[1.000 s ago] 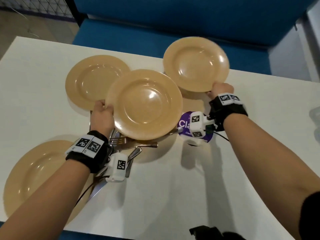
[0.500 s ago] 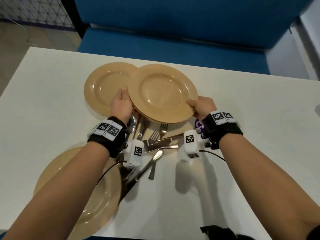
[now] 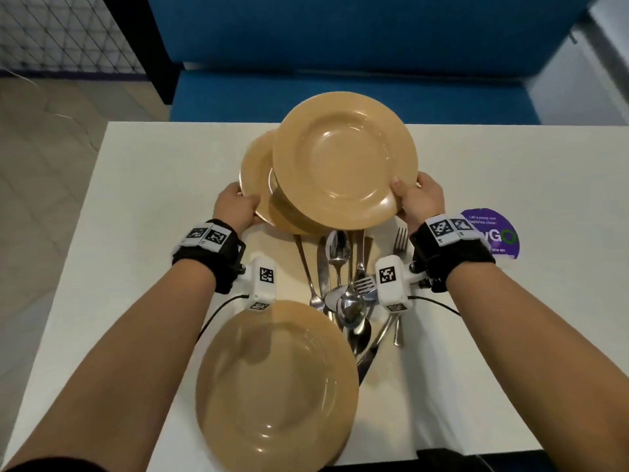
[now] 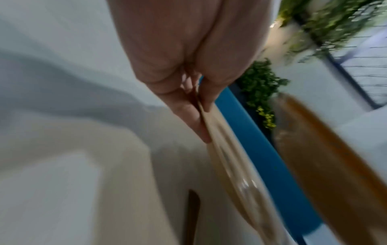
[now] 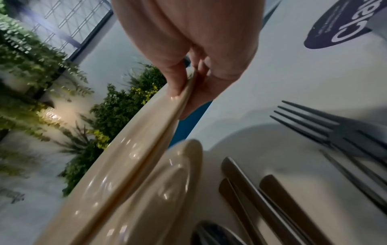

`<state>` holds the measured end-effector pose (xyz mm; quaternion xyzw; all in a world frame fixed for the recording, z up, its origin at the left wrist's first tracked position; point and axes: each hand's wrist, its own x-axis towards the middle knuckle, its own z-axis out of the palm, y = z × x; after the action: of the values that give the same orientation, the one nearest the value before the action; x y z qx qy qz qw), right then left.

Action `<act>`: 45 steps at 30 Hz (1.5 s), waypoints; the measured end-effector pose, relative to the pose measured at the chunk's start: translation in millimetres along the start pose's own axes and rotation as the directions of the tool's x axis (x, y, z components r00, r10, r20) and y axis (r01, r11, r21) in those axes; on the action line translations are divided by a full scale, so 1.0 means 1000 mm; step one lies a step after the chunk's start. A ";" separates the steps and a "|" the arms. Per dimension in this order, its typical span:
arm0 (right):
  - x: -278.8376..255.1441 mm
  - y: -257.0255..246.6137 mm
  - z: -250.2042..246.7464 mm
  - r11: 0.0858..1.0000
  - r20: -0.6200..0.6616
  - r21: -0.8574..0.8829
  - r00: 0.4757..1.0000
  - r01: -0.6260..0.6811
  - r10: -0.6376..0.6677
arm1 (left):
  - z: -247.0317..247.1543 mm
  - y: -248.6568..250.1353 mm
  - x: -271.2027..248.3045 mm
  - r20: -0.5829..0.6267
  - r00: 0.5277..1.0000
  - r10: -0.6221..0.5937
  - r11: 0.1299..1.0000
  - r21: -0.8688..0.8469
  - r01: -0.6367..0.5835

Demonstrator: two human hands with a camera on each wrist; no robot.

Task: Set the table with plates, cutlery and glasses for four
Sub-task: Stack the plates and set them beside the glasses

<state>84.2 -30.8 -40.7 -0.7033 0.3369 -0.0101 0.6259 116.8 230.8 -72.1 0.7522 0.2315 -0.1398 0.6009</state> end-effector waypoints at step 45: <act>-0.078 0.025 -0.037 0.920 0.151 -0.364 0.984 0.143 -0.093 | -0.001 -0.014 -0.078 0.018 0.990 0.141 0.989 0.042 -0.142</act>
<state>-3.1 -24.9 -23.1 -0.8277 0.2478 0.0625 0.4996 43.0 219.9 -45.2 0.7785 0.1700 -0.1075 0.5945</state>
